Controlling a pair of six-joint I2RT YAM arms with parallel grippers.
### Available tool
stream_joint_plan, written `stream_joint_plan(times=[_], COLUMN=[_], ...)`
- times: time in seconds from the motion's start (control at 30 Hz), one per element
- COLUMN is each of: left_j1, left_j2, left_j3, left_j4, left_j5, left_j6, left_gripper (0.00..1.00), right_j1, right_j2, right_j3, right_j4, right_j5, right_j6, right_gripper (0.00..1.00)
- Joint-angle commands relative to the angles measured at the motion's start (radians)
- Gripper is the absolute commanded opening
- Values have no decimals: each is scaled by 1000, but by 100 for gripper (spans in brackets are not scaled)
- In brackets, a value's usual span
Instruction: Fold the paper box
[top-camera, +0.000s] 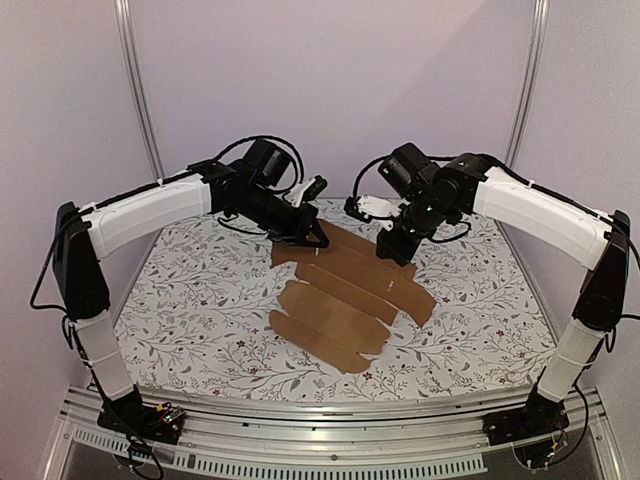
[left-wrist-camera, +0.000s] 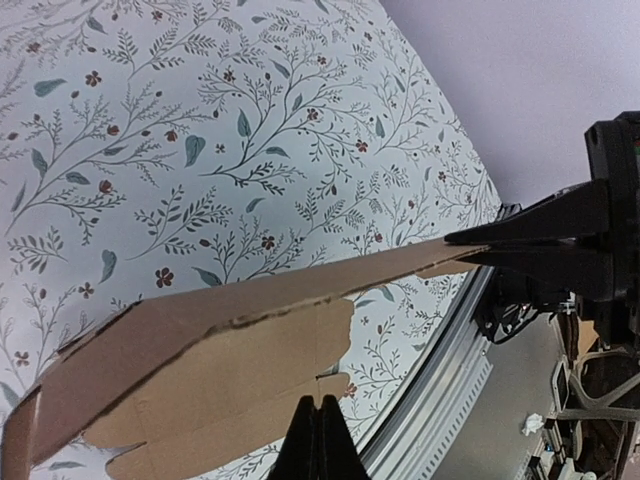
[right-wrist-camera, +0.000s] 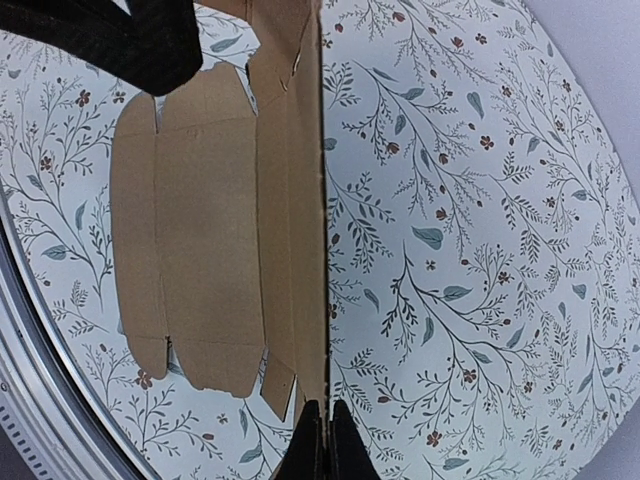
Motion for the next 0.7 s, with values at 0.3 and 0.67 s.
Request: stream_joint_plan(times=[0.3, 0.67], left_j1=[22, 82], left_j2=[-47, -10], left_j3=[128, 155], left_j4=[-164, -148], left_j5=[-203, -283], left_j6=[33, -17], left_gripper=[1, 0], right_j1=[5, 5], right_j2=[-49, -101], right_j3=[-35, -64], right_j4=[19, 12], right_j5=[57, -35], right_j6=[36, 8], right_gripper=[0, 0])
